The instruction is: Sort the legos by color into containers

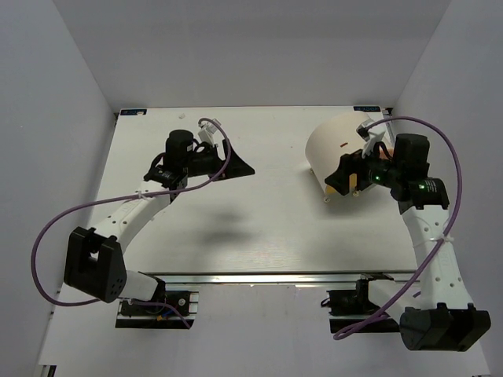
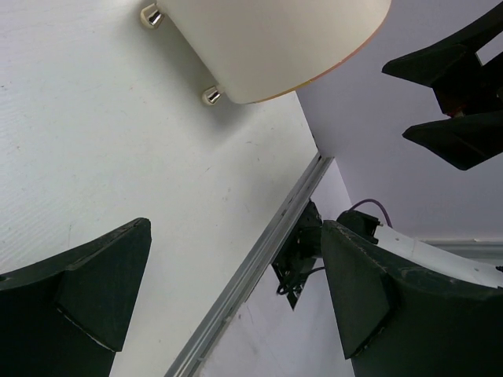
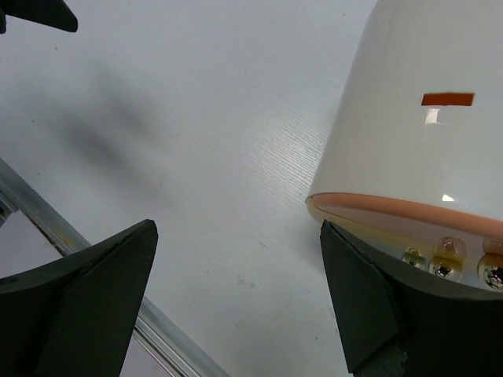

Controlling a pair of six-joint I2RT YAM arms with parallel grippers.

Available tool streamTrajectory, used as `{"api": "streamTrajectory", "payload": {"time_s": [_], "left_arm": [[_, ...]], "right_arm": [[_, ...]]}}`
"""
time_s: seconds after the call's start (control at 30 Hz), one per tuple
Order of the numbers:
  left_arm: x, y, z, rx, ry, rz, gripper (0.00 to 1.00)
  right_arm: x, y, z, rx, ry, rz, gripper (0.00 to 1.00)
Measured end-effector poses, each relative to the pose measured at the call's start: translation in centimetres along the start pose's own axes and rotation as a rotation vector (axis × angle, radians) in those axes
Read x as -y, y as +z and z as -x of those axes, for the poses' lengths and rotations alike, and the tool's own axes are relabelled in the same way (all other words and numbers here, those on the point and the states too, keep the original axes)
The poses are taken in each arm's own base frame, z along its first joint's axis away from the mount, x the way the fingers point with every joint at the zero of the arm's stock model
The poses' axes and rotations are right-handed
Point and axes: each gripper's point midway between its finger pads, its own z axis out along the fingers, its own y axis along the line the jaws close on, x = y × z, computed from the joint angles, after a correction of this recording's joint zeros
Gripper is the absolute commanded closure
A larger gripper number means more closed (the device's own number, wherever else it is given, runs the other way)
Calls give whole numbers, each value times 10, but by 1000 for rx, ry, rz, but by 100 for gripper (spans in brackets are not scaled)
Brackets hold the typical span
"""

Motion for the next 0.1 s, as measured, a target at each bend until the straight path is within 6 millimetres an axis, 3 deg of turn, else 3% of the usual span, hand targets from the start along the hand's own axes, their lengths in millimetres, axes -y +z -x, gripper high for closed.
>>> {"api": "streamTrajectory", "payload": {"time_s": [0.1], "left_arm": [[-1,0,-1,1,-1,8,2]], "right_arm": [[0,1,-1,-4,8,-1,10]]}}
